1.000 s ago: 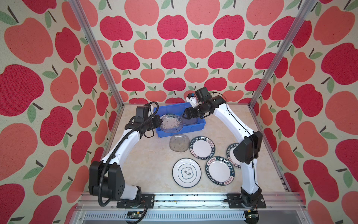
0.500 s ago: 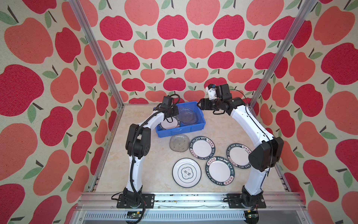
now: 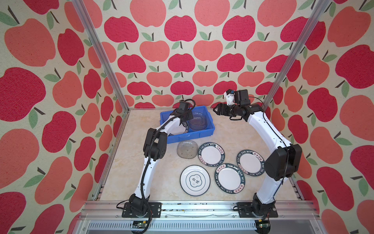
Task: Place the plates into the plastic bin on the countertop
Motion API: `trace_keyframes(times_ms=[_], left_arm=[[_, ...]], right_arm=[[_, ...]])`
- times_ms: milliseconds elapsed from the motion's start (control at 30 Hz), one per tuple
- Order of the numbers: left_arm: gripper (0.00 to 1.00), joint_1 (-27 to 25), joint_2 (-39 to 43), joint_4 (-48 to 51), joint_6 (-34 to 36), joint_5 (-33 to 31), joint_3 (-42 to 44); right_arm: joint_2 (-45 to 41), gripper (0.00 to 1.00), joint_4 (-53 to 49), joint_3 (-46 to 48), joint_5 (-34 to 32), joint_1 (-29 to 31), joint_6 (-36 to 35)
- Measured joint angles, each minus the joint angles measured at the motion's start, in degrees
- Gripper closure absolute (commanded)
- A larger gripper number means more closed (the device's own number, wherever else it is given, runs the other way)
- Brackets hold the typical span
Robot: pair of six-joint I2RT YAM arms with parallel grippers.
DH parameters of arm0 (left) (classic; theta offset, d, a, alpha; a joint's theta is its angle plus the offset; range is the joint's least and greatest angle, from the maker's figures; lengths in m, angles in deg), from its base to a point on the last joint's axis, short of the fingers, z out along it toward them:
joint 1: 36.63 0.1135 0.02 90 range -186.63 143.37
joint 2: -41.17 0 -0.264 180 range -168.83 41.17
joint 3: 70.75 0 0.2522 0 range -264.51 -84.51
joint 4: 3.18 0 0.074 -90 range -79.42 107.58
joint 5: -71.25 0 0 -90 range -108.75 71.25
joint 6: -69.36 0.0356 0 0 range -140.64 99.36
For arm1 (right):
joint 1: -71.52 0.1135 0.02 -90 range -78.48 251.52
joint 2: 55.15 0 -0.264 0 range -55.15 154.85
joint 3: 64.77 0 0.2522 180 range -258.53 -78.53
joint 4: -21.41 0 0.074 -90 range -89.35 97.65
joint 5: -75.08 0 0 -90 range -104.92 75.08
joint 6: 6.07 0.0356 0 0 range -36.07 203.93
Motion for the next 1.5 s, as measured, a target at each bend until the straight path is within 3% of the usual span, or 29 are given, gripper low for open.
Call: trace_keyframes(times_ms=[167,200,267,300,333,533,633,833,1067,1267,1500], left_arm=[[0.88,-0.50,-1.44,2.08,0.07,-0.46,-1.42],[0.81,-0.63,-1.44,2.27,0.31,-0.68,-1.40],[0.57,-0.85,-1.36,2.12,0.81,-1.03,-1.20],[0.35,-1.01,-1.22,1.84,0.85,-1.11,-0.72],[0.24,-1.05,-1.07,1.70,0.90,-1.33,-0.20],[0.16,-1.11,0.13,1.46,2.56,-1.88,2.08],[0.00,-0.37,2.03,1.29,4.15,-1.42,2.12],[0.01,1.14,11.50,0.55,8.37,-1.64,4.48],[0.01,-0.26,31.61,1.27,12.04,-2.82,18.49],[0.01,-0.39,48.81,4.66,9.49,0.13,37.38],[0.01,-0.98,63.43,6.75,4.94,3.89,57.16]], right_arm=[[-1.11,0.24,0.81,0.94,0.90,-0.20,0.17],[-1.20,0.24,1.01,1.07,1.16,-0.20,0.20],[-1.40,0.24,1.53,1.46,1.73,-0.17,0.37],[-1.46,0.24,1.88,1.66,2.01,-0.17,0.44],[-1.49,0.24,1.99,1.77,2.16,-0.17,0.55],[-1.49,0.24,2.12,1.81,2.38,0.68,0.55],[-1.36,0.25,1.57,1.14,2.38,2.19,0.37],[-1.11,0.26,0.61,-1.44,1.18,5.95,-1.68],[-1.33,0.26,1.01,0.11,-2.95,10.73,-5.07],[-2.93,0.27,3.58,10.29,-3.72,15.67,-5.05],[-7.04,0.32,8.98,23.80,-3.50,20.96,-2.71]])
